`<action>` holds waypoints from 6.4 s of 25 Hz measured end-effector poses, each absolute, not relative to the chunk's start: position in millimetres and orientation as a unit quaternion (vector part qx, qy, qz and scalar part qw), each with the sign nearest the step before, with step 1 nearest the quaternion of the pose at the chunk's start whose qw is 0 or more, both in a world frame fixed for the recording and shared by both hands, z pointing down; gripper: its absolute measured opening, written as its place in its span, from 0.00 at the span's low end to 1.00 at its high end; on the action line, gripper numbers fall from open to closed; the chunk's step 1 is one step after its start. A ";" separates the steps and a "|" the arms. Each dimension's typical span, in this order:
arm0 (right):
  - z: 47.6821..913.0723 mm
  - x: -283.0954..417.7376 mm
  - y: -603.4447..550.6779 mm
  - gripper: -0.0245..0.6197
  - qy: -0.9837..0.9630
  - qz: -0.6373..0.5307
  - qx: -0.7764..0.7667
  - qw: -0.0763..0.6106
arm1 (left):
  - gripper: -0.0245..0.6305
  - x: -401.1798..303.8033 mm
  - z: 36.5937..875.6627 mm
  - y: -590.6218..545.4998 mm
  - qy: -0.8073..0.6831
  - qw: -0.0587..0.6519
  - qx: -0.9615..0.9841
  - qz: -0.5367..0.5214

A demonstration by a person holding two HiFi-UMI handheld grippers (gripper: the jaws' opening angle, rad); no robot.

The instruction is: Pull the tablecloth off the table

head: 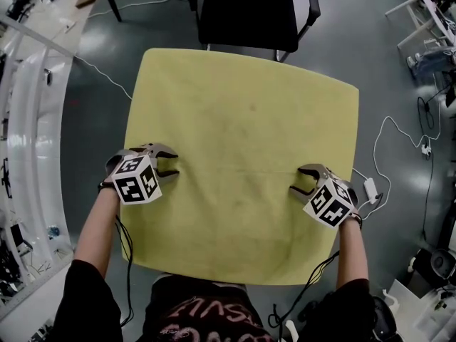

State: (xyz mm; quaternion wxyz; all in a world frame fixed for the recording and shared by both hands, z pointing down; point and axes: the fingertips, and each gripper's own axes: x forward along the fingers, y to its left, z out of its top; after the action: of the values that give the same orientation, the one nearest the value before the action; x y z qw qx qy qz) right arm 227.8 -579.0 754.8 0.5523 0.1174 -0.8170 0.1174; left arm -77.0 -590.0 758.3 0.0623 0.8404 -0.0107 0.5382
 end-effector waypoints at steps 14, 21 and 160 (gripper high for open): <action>753.3 227.9 -581.1 0.35 -0.817 0.125 0.129 0.547 | 0.23 -75.7 757.2 -592.6 -0.015 0.066 0.839 0.539; 754.6 226.5 -581.9 0.31 -0.819 0.126 0.132 0.544 | 0.18 -75.1 759.0 -591.7 -0.025 0.064 0.836 0.544; 327.6 173.3 113.3 0.07 -0.755 0.037 0.655 0.005 | 0.05 -139.0 337.3 64.3 -0.464 0.056 0.884 -0.013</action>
State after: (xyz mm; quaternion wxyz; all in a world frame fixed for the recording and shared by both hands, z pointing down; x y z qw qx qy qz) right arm 173.3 113.3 327.6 0.0053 0.6549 -0.7548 0.0365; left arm -139.0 64.3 337.3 0.0562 0.8837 -0.4644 -0.0128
